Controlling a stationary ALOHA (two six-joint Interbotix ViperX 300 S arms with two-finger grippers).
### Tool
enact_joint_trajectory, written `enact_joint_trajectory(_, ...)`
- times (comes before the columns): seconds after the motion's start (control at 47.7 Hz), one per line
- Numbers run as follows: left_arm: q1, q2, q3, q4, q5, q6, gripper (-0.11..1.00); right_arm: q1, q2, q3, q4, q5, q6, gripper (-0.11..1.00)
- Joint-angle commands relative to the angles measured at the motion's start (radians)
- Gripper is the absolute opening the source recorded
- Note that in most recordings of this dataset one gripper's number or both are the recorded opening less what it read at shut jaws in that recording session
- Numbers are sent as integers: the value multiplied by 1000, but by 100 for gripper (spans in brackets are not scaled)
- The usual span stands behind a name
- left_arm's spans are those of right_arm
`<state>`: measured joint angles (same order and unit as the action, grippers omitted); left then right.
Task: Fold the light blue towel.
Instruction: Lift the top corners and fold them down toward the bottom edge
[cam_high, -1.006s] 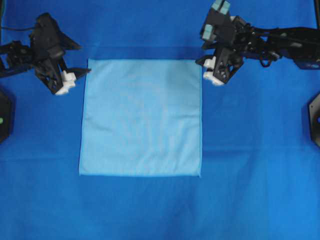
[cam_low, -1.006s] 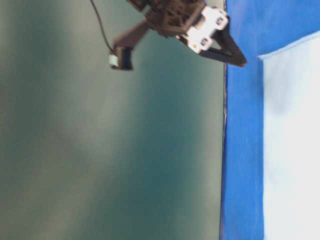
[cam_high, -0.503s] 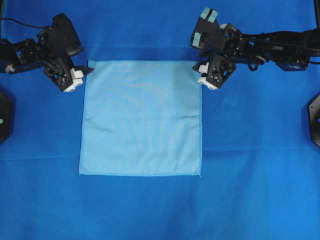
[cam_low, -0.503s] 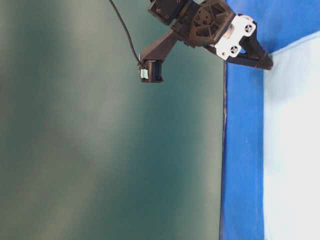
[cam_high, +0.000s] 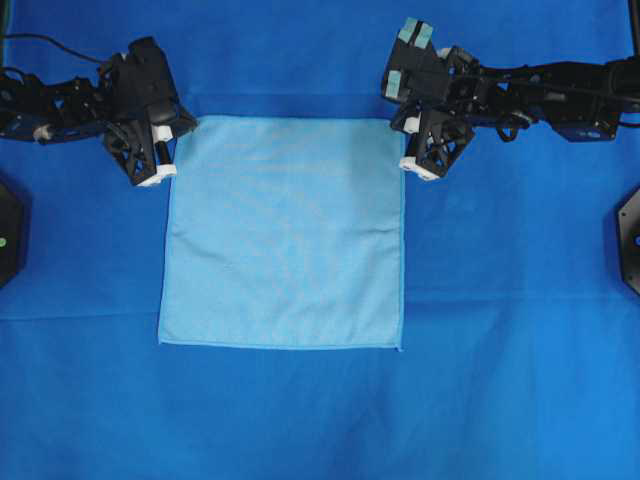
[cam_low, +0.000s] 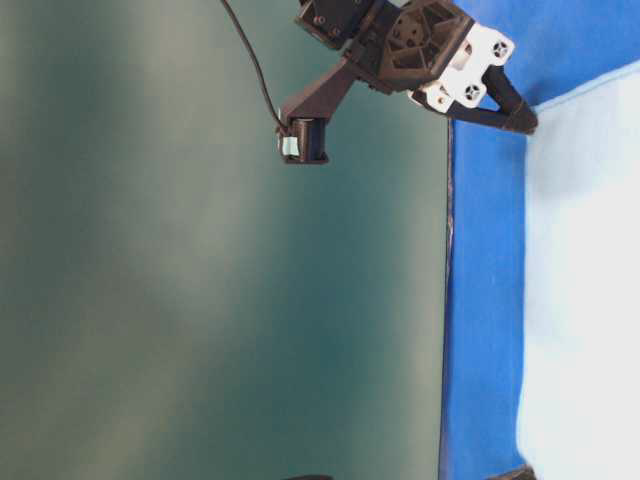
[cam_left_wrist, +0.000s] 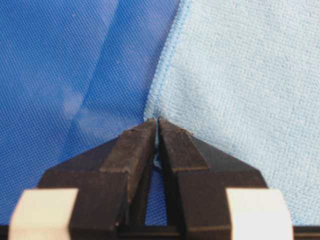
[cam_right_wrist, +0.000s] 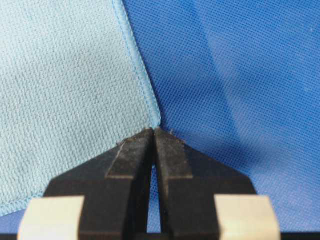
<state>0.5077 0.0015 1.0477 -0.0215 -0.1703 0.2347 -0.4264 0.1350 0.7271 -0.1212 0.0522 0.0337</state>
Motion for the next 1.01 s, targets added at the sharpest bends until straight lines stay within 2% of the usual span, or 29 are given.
enact_joint_trajectory(0.0,0,-12,-12,0,28,9,6,-2,-14,-18,-3,0,2,1)
enact_joint_trajectory(0.335,5,-140,-51,0,103,71,6,-6,-86,-37,-5,40,5,1)
enact_joint_trajectory(0.754,3,-156,-43,0,115,67,6,17,-117,-40,0,58,15,1)
enact_joint_trajectory(0.985,-52,-198,-37,0,190,28,6,81,-144,-34,25,117,23,1)
